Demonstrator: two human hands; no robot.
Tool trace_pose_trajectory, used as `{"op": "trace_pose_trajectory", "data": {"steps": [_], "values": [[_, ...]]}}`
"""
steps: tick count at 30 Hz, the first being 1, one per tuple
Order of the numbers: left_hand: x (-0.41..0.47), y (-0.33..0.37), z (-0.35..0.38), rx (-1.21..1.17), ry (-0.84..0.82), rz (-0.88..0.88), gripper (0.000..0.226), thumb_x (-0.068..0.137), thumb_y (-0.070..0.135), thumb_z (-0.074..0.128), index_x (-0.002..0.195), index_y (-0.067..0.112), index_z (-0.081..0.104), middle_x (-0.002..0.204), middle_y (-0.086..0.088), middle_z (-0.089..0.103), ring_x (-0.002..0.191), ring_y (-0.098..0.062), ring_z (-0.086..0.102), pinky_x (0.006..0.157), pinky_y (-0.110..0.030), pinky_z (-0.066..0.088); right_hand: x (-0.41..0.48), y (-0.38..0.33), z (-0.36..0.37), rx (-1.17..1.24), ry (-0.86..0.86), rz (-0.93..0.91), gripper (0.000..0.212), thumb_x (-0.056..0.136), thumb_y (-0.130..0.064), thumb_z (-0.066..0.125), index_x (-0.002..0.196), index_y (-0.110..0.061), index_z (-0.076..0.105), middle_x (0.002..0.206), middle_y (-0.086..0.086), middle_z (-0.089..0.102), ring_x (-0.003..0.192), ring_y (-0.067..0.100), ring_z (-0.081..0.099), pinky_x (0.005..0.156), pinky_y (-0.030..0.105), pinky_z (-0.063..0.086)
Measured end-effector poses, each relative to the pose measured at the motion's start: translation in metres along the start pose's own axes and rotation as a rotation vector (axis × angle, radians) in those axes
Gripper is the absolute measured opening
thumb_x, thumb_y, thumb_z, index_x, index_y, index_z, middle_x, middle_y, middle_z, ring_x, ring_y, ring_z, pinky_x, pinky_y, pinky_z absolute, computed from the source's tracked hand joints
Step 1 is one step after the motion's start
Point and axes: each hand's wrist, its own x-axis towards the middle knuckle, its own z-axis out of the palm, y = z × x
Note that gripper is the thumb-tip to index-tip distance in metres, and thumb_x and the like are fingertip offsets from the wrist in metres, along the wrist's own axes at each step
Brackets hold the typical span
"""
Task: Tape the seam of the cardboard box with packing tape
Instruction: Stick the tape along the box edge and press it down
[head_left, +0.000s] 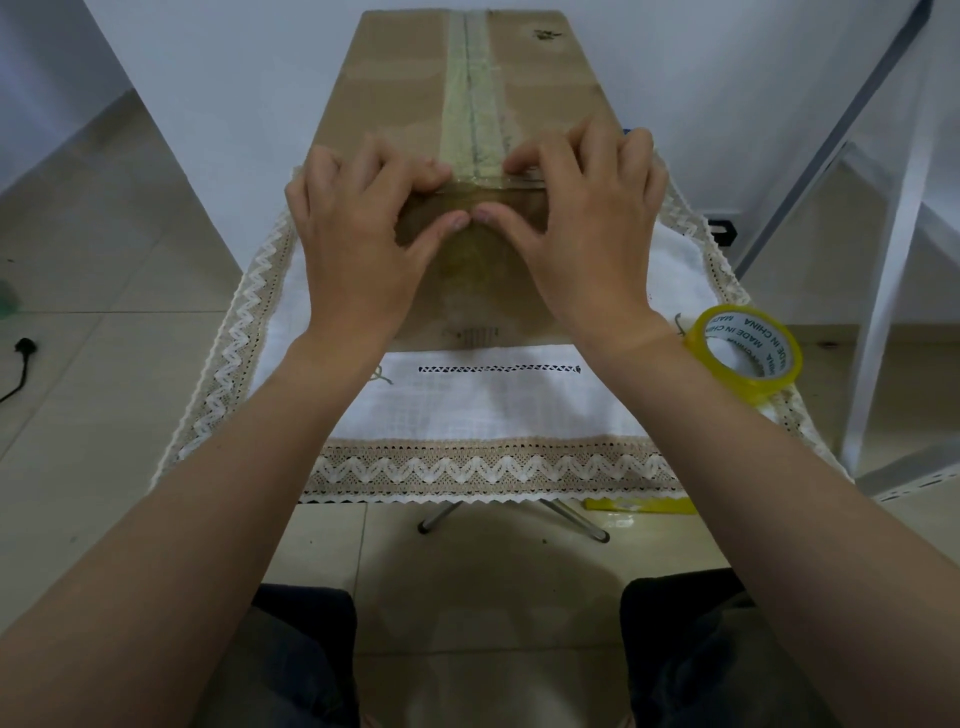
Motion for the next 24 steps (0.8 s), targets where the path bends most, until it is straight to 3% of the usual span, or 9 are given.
{"op": "trace_pose_trajectory", "data": {"steps": [7, 9, 13, 17, 21, 24], "values": [[-0.013, -0.017, 0.007, 0.158, -0.074, 0.144, 0.077, 0.074, 0.07, 0.075, 0.135, 0.025, 0.055, 0.133, -0.005, 0.062, 0.117, -0.036, 0.054, 0.106, -0.044, 0.032, -0.022, 0.013, 0.008, -0.068, -0.042, -0.073, 0.069, 0.08, -0.073, 0.068, 0.13, -0.026, 0.061, 0.131, 0.01, 0.06, 0.119, 0.026, 0.035, 0.111, 0.051, 0.036], [-0.017, -0.02, 0.009, 0.235, -0.08, 0.184, 0.092, 0.068, 0.071, 0.078, 0.142, 0.024, 0.048, 0.138, -0.008, 0.059, 0.124, -0.034, 0.047, 0.113, -0.05, 0.032, -0.027, 0.015, 0.011, -0.09, -0.031, -0.109, 0.077, 0.078, -0.074, 0.07, 0.135, -0.023, 0.059, 0.133, 0.013, 0.06, 0.123, 0.027, 0.034, 0.115, 0.056, 0.034], [-0.025, -0.023, 0.011, 0.312, -0.102, 0.237, 0.116, 0.06, 0.071, 0.083, 0.153, 0.021, 0.036, 0.149, -0.004, 0.041, 0.139, -0.027, 0.031, 0.124, -0.054, 0.017, -0.032, 0.02, 0.015, -0.149, -0.021, -0.176, 0.097, 0.069, -0.078, 0.075, 0.143, -0.022, 0.048, 0.14, 0.014, 0.053, 0.131, 0.031, 0.033, 0.122, 0.062, 0.026], [-0.027, -0.022, 0.007, 0.365, -0.16, 0.238, 0.127, 0.054, 0.066, 0.087, 0.158, 0.021, 0.027, 0.154, -0.009, 0.043, 0.145, -0.03, 0.03, 0.126, -0.054, 0.012, -0.035, 0.022, 0.016, -0.195, -0.072, -0.223, 0.116, 0.059, -0.076, 0.079, 0.152, -0.022, 0.035, 0.15, 0.013, 0.037, 0.142, 0.033, 0.027, 0.126, 0.063, 0.015], [-0.027, -0.02, 0.004, 0.39, -0.187, 0.24, 0.131, 0.054, 0.063, 0.089, 0.159, 0.02, 0.023, 0.157, -0.01, 0.042, 0.148, -0.028, 0.023, 0.126, -0.054, 0.01, -0.036, 0.024, 0.014, -0.197, -0.085, -0.227, 0.117, 0.06, -0.077, 0.077, 0.153, -0.021, 0.034, 0.151, 0.016, 0.043, 0.145, 0.034, 0.026, 0.126, 0.06, 0.01], [-0.026, -0.021, 0.003, 0.391, -0.182, 0.238, 0.128, 0.056, 0.067, 0.086, 0.159, 0.02, 0.026, 0.156, -0.009, 0.043, 0.147, -0.026, 0.022, 0.125, -0.054, 0.012, -0.033, 0.018, 0.01, -0.127, -0.063, -0.175, 0.102, 0.068, -0.077, 0.074, 0.147, -0.019, 0.048, 0.145, 0.016, 0.051, 0.141, 0.036, 0.037, 0.126, 0.062, 0.016]]}}
